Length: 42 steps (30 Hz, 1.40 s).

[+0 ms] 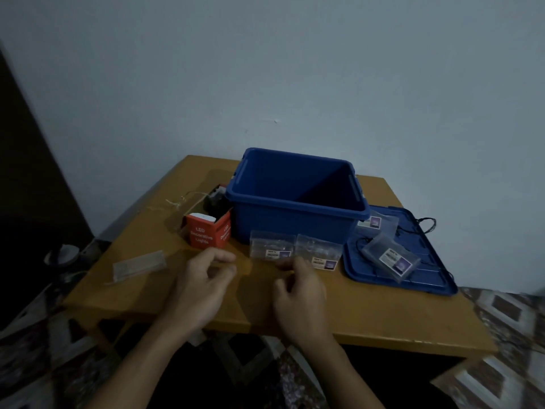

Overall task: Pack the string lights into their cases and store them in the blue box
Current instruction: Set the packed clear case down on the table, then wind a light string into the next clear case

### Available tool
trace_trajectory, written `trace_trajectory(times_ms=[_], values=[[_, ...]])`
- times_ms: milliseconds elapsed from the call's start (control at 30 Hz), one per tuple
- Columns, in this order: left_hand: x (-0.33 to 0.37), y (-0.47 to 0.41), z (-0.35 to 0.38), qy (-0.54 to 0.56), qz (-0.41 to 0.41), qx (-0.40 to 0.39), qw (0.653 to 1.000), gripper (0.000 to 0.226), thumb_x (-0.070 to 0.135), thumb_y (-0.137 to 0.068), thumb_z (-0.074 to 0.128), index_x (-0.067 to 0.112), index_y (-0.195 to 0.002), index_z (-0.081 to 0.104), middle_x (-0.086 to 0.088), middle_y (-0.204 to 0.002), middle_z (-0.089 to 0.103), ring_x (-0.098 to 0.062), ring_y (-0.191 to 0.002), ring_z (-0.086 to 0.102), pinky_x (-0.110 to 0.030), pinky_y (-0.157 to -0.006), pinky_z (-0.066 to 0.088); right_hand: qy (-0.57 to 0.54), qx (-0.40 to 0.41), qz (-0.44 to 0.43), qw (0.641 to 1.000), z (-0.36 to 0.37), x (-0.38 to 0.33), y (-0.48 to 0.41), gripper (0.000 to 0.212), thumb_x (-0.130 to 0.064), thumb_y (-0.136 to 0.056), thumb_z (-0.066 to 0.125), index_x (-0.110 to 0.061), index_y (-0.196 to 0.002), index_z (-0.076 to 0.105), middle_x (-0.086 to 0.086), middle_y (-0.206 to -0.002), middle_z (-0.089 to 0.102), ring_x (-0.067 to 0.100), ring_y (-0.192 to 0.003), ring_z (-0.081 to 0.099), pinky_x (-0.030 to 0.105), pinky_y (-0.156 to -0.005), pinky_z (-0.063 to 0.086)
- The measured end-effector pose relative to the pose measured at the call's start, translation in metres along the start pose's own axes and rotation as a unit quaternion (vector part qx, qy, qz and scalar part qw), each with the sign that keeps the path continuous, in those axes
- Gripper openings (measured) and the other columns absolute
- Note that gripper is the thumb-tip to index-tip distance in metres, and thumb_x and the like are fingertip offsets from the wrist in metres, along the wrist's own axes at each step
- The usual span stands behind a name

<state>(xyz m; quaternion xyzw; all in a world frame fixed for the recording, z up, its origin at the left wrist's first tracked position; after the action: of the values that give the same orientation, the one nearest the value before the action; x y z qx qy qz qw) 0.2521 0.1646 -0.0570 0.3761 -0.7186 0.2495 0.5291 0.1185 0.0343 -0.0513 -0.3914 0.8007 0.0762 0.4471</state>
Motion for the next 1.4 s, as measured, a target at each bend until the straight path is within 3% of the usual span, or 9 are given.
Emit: trace_trajectory(times_ms=[100, 267, 400, 533, 633, 667, 767, 1000, 1400], values=[[0.005, 0.006, -0.040, -0.026, 0.016, 0.045, 0.999, 0.010, 0.026, -0.095, 0.063, 0.034, -0.095, 0.069, 0.007, -0.098, 0.067, -0.013, -0.093, 0.064, -0.048, -0.084, 0.057, 0.037, -0.056, -0.061, 0.996, 0.020, -0.023, 0.001, 0.023, -0.011, -0.093, 0.057, -0.032, -0.098, 0.050, -0.011, -0.099, 0.053, 0.004, -0.091, 0.050, 0.011, -0.074, 0.035], [0.006, 0.012, -0.114, -0.068, 0.033, 0.132, 0.988, 0.012, 0.025, -0.096, 0.060, 0.033, -0.093, 0.068, 0.010, -0.100, 0.067, -0.010, -0.096, 0.063, -0.042, -0.083, 0.054, 0.088, -0.165, -0.147, 0.971, 0.073, -0.069, 0.000, 0.015, -0.020, -0.094, 0.056, -0.025, -0.108, 0.057, -0.007, -0.115, 0.051, 0.010, -0.107, 0.046, 0.029, -0.093, 0.044], [-0.007, 0.012, -0.161, -0.110, 0.028, 0.170, 0.979, 0.016, 0.019, -0.099, 0.057, 0.027, -0.103, 0.070, 0.009, -0.103, 0.065, -0.012, -0.093, 0.059, -0.032, -0.070, 0.046, 0.133, -0.191, -0.246, 0.941, 0.111, -0.116, -0.008, 0.025, -0.024, -0.091, 0.059, -0.019, -0.116, 0.058, 0.004, -0.121, 0.054, 0.022, -0.109, 0.046, 0.042, -0.092, 0.046], [-0.033, 0.004, -0.178, -0.201, -0.013, 0.102, 0.974, 0.024, 0.017, -0.096, 0.061, 0.033, -0.112, 0.070, 0.006, -0.117, 0.067, -0.012, -0.104, 0.061, -0.038, -0.087, 0.053, 0.248, -0.239, -0.316, 0.884, 0.149, -0.145, -0.014, 0.055, -0.036, -0.093, 0.063, -0.017, -0.141, 0.044, 0.008, -0.144, 0.047, 0.029, -0.120, 0.039, 0.047, -0.095, 0.040], [-0.040, 0.010, -0.168, -0.243, -0.022, 0.020, 0.970, 0.043, 0.004, -0.096, 0.054, 0.045, -0.096, 0.063, 0.024, -0.102, 0.057, 0.002, -0.090, 0.055, -0.029, -0.080, 0.045, 0.293, -0.266, -0.341, 0.852, 0.172, -0.153, -0.013, 0.061, -0.043, -0.095, 0.058, -0.016, -0.147, 0.038, 0.009, -0.152, 0.041, 0.034, -0.125, 0.036, 0.050, -0.099, 0.036], [-0.043, 0.012, -0.166, -0.259, -0.025, 0.005, 0.966, 0.043, 0.003, -0.095, 0.054, 0.045, -0.101, 0.064, 0.026, -0.111, 0.055, -0.002, -0.099, 0.057, -0.028, -0.082, 0.044, 0.298, -0.273, -0.340, 0.849, 0.178, -0.155, -0.011, 0.059, -0.045, -0.096, 0.054, -0.016, -0.146, 0.039, 0.010, -0.150, 0.042, 0.034, -0.125, 0.036, 0.051, -0.099, 0.035], [-0.055, 0.014, -0.172, -0.308, -0.025, 0.027, 0.951, 0.032, 0.007, -0.095, 0.057, 0.026, -0.119, 0.068, 0.016, -0.126, 0.048, -0.020, -0.129, 0.050, -0.032, -0.099, 0.044, 0.325, -0.277, -0.330, 0.842, 0.186, -0.154, -0.008, 0.057, -0.048, -0.099, 0.048, -0.016, -0.146, 0.039, 0.011, -0.148, 0.041, 0.035, -0.125, 0.035, 0.051, -0.097, 0.035], [-0.055, 0.025, -0.167, -0.381, 0.060, 0.056, 0.921, 0.020, 0.022, -0.092, 0.067, 0.034, -0.079, 0.058, 0.017, -0.107, 0.052, -0.015, -0.104, 0.052, -0.044, -0.085, 0.051, 0.363, -0.286, -0.320, 0.827, 0.172, -0.152, 0.006, 0.053, -0.049, -0.101, 0.048, -0.012, -0.140, 0.047, 0.014, -0.142, 0.042, 0.035, -0.126, 0.037, 0.051, -0.098, 0.037], [0.022, 0.068, -0.142, -0.330, 0.146, 0.058, 0.931, 0.018, 0.017, -0.095, 0.062, 0.027, -0.080, 0.060, 0.007, -0.090, 0.060, -0.011, -0.085, 0.057, -0.039, -0.074, 0.052, 0.316, -0.236, -0.310, 0.865, 0.110, -0.152, 0.029, 0.035, -0.037, -0.100, 0.052, -0.019, -0.130, 0.056, 0.010, -0.129, 0.053, 0.028, -0.122, 0.047, 0.047, -0.099, 0.040]])
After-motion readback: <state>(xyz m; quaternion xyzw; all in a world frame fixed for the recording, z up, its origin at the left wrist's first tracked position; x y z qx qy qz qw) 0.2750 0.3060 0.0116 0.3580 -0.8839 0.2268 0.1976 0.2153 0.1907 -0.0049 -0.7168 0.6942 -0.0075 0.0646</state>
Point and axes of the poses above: each hand's wrist, its own y-axis away from the middle knuckle, its own z-axis out of the palm, x = y × z, the point moved 8 cm from there along -y, towards the middle knuckle
